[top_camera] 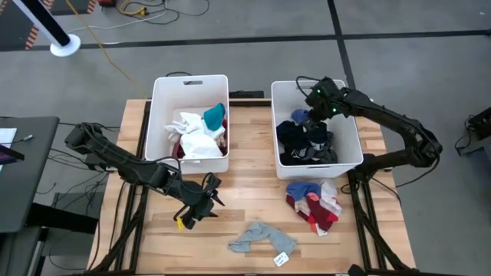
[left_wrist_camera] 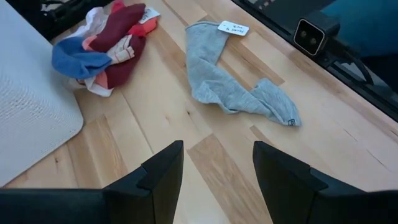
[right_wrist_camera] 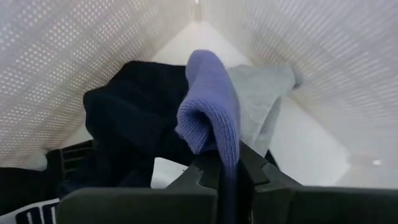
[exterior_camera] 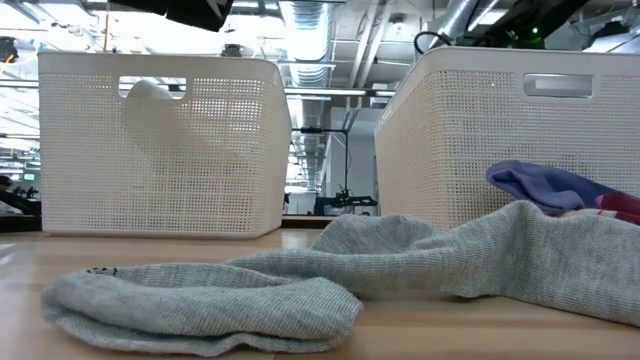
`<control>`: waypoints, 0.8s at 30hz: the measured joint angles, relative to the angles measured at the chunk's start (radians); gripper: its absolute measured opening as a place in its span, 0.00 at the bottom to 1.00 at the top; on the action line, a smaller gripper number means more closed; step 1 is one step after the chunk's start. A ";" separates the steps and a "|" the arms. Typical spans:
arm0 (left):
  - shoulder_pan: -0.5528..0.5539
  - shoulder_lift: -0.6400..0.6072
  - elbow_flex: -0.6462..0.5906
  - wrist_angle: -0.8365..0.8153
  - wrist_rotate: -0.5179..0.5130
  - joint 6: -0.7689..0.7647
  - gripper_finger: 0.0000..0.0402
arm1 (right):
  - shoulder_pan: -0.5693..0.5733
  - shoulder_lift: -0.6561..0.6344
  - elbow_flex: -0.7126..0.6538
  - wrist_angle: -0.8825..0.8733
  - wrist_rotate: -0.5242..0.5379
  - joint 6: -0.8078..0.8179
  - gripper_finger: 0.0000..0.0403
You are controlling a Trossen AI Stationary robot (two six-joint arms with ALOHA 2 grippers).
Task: Sort clothes
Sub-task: Put the blue sock into the right white bin, then put the gray sock into the right white bin
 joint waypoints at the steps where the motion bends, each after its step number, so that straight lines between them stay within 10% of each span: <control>1: 0.000 0.003 0.000 0.003 0.000 0.003 0.47 | 0.000 0.000 -0.008 0.006 0.000 0.006 0.09; 24: 0.000 0.076 0.000 0.014 -0.001 -0.012 0.47 | 0.067 -0.001 0.002 -0.019 0.000 0.074 0.45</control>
